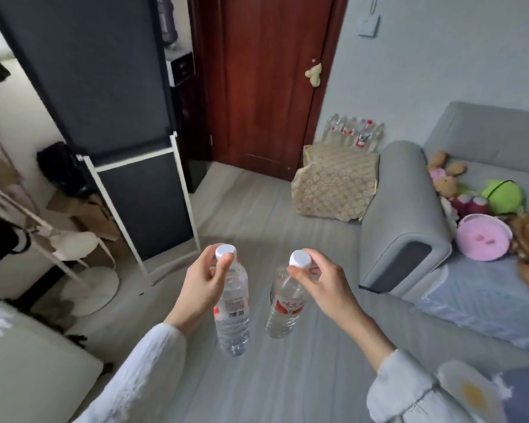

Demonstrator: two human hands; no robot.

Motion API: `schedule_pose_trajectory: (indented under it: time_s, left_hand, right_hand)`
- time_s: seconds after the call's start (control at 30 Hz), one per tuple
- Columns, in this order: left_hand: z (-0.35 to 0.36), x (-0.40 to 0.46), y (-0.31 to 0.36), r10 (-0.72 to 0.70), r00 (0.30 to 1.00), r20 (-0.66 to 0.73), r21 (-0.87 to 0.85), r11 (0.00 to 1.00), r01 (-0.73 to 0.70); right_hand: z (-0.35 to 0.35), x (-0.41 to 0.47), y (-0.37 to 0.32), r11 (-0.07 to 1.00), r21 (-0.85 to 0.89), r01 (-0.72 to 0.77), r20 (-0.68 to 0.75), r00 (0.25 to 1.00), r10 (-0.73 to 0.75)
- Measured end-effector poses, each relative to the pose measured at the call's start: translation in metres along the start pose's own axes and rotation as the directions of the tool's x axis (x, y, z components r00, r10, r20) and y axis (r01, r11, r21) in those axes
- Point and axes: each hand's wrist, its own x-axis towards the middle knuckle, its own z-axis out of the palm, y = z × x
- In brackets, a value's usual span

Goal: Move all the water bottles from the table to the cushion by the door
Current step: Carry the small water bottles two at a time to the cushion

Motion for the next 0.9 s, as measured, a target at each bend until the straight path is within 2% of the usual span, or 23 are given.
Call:
schedule_pose_trajectory:
  time_s: [0.2, 0.4, 0.6, 0.9]
  left_hand:
    - [0.035, 0.123, -0.004, -0.023, 0.995, 0.092, 0.022, 1.000, 0.021]
    - [0.092, 0.251, -0.010, -0.036, 0.992, 0.119, 0.058, 0.998, 0.029]
    - [0.151, 0.384, 0.013, -0.030, 0.990, 0.140, 0.043, 0.999, 0.024]
    - [0.216, 0.562, 0.015, -0.033, 0.992, 0.123, 0.037, 0.999, 0.029]
  right_hand:
    - [-0.020, 0.109, 0.028, 0.995, 0.026, -0.094, -0.101, 0.990, 0.096]
    - [-0.050, 0.235, 0.074, 0.993, 0.039, -0.112, -0.114, 0.987, 0.115]
    - [-0.099, 0.368, 0.103, 0.994, 0.038, -0.100, -0.095, 0.990, 0.103]
    - [-0.146, 0.542, 0.150, 0.991, 0.028, -0.132, -0.123, 0.983, 0.135]
